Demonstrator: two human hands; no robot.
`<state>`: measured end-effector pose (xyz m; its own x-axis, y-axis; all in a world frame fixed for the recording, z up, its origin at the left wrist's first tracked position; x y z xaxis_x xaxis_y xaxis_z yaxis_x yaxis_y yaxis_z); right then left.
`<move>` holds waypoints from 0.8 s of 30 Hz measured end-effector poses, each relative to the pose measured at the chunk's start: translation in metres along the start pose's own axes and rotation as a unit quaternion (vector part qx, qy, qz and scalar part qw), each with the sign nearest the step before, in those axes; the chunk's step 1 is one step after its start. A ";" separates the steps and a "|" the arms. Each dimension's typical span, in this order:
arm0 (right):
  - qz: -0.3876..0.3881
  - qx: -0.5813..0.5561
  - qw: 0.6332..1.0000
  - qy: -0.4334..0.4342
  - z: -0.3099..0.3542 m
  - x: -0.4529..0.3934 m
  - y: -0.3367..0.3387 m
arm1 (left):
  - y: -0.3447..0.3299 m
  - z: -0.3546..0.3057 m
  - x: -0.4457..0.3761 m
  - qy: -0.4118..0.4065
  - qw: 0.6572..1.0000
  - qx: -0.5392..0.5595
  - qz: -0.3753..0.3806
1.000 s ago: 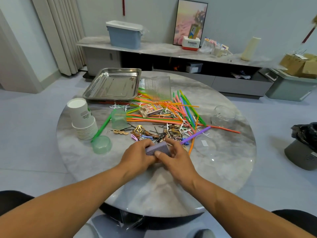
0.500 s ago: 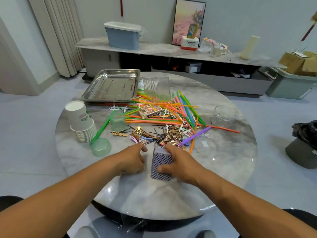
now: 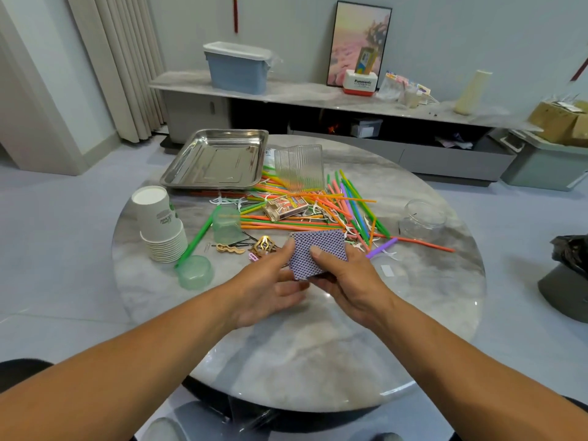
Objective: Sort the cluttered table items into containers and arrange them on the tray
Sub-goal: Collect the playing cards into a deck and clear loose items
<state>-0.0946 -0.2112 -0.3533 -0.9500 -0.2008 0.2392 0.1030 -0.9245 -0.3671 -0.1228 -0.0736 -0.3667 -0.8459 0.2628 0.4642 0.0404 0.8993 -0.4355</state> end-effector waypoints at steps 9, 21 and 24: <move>0.003 0.517 0.831 0.207 -0.022 0.030 -0.030 | -0.013 -0.009 0.014 0.004 0.981 0.181 -0.069; -0.045 0.429 0.871 0.234 0.028 -0.047 -0.045 | 0.040 -0.077 -0.006 -0.011 0.954 0.207 -0.217; -0.068 0.597 0.771 0.211 0.033 -0.088 -0.036 | 0.038 -0.088 -0.012 0.001 0.957 0.208 -0.205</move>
<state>-0.0048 -0.1706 -0.3313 -0.9612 -0.1847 -0.2047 -0.0486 -0.6173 0.7853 -0.0643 -0.0113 -0.3206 -0.7447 -0.0805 0.6625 -0.5090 0.7106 -0.4857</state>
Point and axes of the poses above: each hand's wrist, its own x-axis away from the middle knuckle, its own y-axis out of the back of the hand, z = x × y, the point moved 6 cm from there along -x, towards the middle knuckle, and after that the axes turned 1 degree about -y, right-handed, at the moved point
